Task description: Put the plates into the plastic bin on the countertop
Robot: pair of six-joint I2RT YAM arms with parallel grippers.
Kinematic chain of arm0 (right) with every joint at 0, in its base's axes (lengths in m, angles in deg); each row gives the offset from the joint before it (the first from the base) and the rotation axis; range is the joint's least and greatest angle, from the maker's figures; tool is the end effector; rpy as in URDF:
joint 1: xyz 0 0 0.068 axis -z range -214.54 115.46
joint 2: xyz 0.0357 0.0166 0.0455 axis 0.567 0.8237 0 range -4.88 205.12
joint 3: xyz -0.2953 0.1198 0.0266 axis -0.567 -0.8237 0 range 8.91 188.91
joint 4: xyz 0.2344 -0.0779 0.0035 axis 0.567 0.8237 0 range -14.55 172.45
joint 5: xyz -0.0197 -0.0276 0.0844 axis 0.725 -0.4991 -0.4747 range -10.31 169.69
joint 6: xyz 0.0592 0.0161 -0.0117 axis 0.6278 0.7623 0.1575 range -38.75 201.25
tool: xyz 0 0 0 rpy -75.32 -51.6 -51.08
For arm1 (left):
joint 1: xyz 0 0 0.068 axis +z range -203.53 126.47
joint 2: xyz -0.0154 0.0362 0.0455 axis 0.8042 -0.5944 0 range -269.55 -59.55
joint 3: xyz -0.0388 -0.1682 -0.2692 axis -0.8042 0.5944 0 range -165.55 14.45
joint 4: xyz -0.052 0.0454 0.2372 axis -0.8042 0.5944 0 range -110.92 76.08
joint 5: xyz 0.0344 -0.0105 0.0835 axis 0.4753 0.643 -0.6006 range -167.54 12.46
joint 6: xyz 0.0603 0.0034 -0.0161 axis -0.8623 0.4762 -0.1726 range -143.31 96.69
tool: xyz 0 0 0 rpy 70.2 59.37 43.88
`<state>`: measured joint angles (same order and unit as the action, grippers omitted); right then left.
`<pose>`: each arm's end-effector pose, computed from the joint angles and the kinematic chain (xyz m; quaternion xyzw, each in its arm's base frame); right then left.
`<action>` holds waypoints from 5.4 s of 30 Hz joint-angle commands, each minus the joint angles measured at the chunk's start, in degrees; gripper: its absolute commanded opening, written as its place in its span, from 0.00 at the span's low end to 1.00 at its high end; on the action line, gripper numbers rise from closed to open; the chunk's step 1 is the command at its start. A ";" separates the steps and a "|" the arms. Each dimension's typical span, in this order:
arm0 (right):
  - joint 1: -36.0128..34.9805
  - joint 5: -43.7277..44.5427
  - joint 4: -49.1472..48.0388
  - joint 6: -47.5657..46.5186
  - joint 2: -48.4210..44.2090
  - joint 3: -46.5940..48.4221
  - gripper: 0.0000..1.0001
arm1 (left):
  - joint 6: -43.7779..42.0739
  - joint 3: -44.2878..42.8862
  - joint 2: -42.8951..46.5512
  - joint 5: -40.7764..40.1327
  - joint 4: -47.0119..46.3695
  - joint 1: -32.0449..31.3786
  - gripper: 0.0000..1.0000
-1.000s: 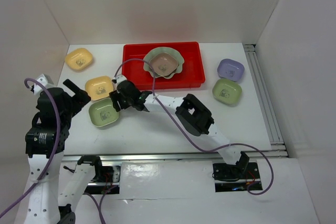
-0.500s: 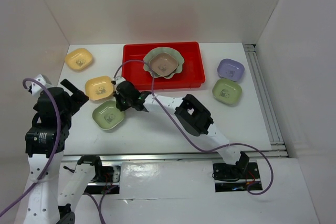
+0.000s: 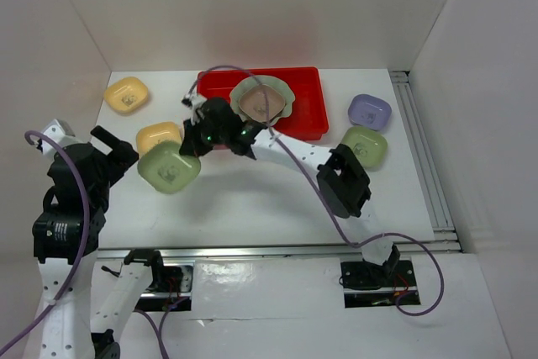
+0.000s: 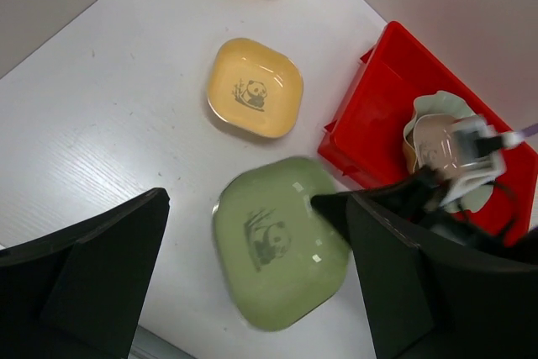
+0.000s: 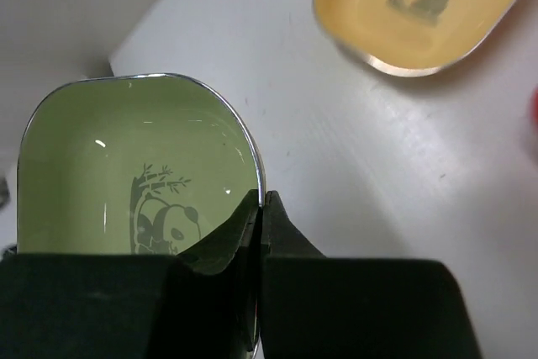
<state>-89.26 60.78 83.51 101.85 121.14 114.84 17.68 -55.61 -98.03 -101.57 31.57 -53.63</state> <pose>0.3021 0.4537 0.2875 -0.3290 0.7841 0.4214 0.3152 0.0494 0.0193 0.4373 -0.3920 0.7136 -0.0341 0.5796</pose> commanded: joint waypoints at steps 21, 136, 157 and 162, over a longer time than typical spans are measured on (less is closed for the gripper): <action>28.79 34.39 7.15 15.61 -4.56 3.32 0.00 | -1.88 10.20 -3.27 15.95 -11.70 -0.17 1.00; 18.68 48.10 29.83 -0.56 -84.17 -22.17 1.00 | 40.83 -63.19 -115.24 -3.48 -28.76 -58.26 0.40; 18.68 44.24 27.19 -0.56 -84.88 -21.29 1.00 | 22.47 -48.15 -94.25 4.69 -34.57 -59.32 0.00; 18.68 43.17 26.31 -1.18 -84.98 -21.29 1.00 | 20.18 -48.85 -87.22 5.22 -29.39 -52.75 0.00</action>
<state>-70.88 105.50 113.76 101.79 36.22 92.48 41.81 -102.75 -193.15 -96.54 0.93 -111.90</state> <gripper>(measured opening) 0.999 0.091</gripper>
